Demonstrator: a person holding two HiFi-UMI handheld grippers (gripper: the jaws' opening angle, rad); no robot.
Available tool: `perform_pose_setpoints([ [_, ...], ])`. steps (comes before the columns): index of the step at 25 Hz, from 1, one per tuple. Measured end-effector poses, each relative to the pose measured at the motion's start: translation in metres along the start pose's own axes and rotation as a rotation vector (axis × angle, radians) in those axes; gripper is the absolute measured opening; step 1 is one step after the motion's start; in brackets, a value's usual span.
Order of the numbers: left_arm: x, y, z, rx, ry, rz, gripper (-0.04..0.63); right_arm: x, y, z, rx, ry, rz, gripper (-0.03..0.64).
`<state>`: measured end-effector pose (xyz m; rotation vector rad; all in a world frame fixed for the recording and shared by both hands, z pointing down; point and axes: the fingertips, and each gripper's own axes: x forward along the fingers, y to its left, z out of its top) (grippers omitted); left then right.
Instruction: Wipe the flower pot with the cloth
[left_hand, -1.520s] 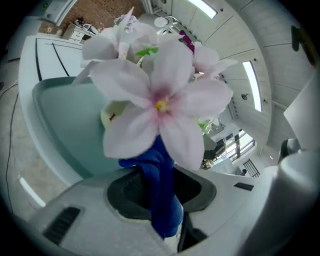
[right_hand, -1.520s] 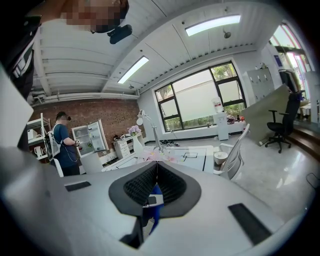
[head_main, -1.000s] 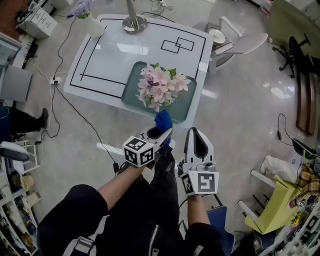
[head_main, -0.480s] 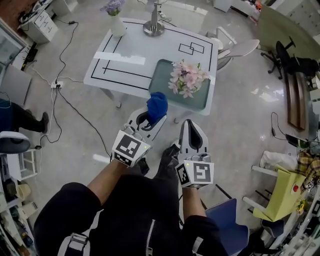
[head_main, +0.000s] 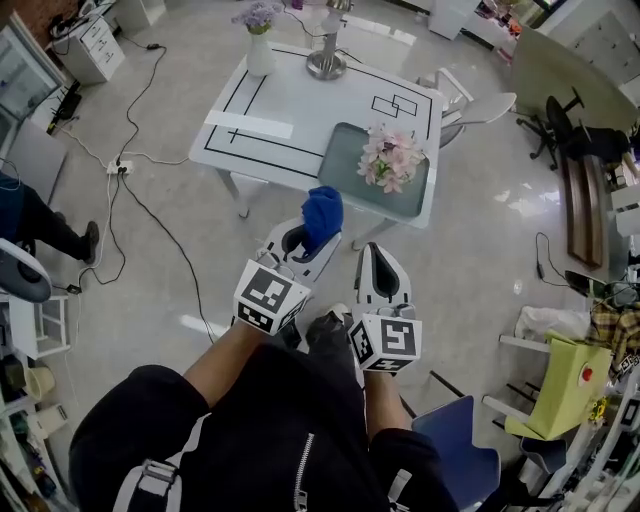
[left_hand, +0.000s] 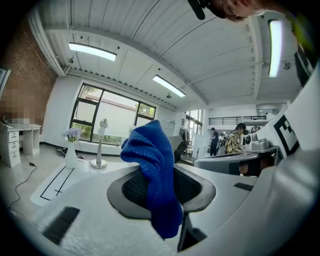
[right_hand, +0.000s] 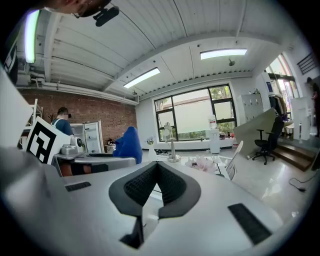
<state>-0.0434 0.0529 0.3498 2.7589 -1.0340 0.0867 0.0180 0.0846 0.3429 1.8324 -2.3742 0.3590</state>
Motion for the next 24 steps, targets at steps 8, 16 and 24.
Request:
perform_pose_setpoints([
  [8, -0.001, -0.014, -0.007, 0.011, 0.028, -0.041, 0.123, -0.01, 0.003, -0.004, -0.004, -0.013, -0.03, 0.008],
  [16, 0.009, -0.027, -0.011, 0.009, 0.028, -0.072, 0.123, -0.02, -0.011, -0.004, -0.014, -0.017, -0.06, 0.008],
  [24, 0.019, -0.041, -0.015, 0.021, 0.035, -0.1, 0.123, -0.025, -0.021, -0.007, -0.011, -0.013, -0.072, 0.008],
])
